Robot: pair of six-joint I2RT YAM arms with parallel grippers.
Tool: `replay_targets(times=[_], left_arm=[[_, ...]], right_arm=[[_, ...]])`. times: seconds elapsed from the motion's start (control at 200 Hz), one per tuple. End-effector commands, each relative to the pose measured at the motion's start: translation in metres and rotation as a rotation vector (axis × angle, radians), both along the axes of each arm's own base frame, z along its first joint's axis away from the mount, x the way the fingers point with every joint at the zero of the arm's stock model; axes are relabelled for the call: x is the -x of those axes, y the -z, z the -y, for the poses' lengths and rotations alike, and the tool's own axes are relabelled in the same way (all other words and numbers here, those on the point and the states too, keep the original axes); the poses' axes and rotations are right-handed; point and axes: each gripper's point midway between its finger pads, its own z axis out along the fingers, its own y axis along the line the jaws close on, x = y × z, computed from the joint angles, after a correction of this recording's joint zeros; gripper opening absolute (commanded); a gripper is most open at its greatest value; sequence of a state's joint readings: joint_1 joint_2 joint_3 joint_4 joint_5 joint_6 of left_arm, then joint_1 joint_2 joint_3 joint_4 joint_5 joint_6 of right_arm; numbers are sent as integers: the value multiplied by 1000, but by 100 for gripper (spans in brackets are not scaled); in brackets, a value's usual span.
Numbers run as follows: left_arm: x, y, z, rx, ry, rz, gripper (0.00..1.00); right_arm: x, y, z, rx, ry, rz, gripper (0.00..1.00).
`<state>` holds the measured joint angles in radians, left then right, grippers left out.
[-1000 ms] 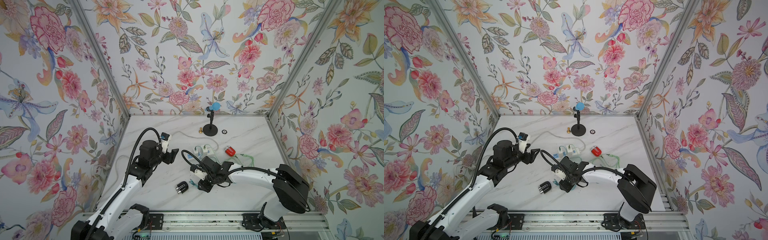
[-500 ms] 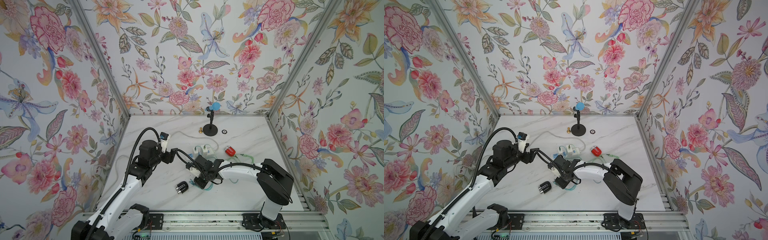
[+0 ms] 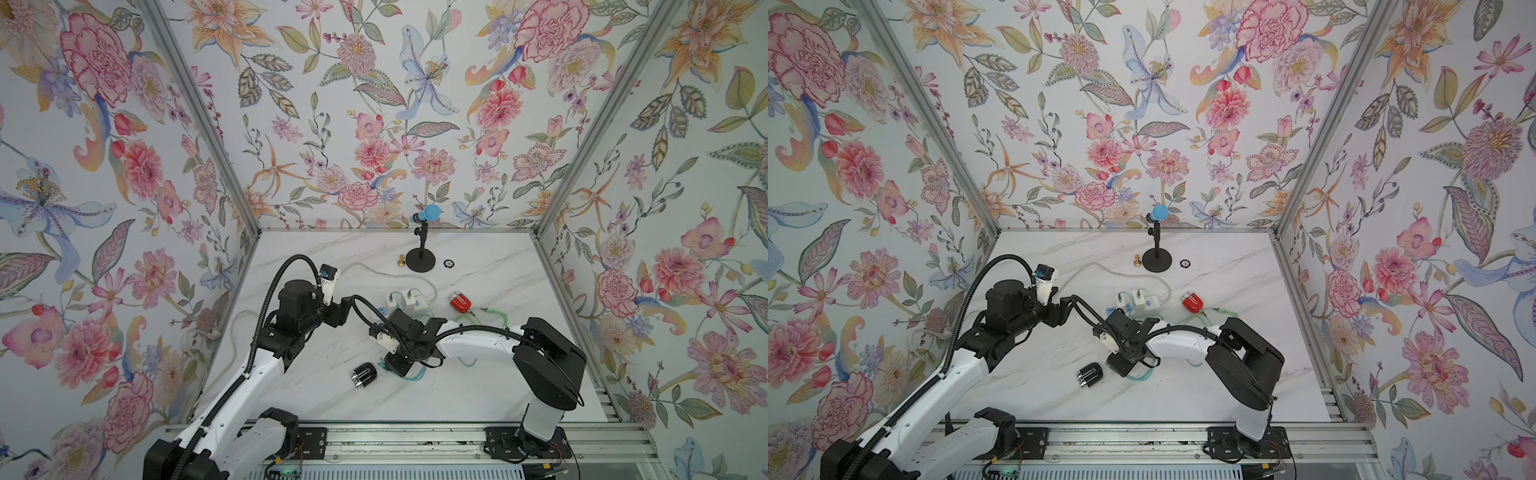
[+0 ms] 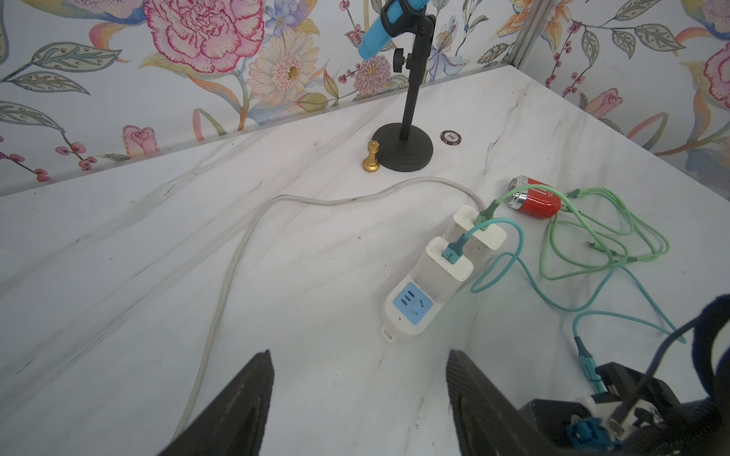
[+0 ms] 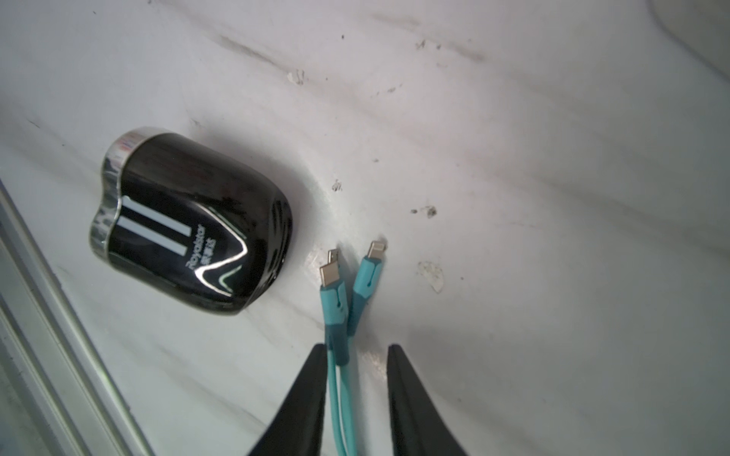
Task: Charge the electric shaver
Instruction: Pick up the charging cable from the center of the board.
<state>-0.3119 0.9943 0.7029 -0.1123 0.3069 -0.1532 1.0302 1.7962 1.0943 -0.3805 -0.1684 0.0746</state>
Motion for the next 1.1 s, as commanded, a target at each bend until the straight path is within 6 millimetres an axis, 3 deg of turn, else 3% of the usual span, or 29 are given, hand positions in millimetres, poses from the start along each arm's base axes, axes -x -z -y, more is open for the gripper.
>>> replay_targets(times=[0.0, 0.395, 0.515, 0.881, 1.096], left_arm=[[-4, -7, -5, -14, -13, 11, 72], [-4, -3, -17, -12, -43, 6, 72], [-3, -4, -19, -7, -48, 7, 72], [-2, -1, -15, 19, -33, -9, 72], [5, 2, 5, 87, 64, -50, 71]], right_arm=[[2, 8, -9, -15, -26, -12, 27], [-2, 18, -4, -9, 17, -17, 19], [-4, 18, -1, -6, 31, -15, 11], [-15, -47, 10, -181, 70, 0, 1], [-13, -82, 10, -312, 44, -12, 1]])
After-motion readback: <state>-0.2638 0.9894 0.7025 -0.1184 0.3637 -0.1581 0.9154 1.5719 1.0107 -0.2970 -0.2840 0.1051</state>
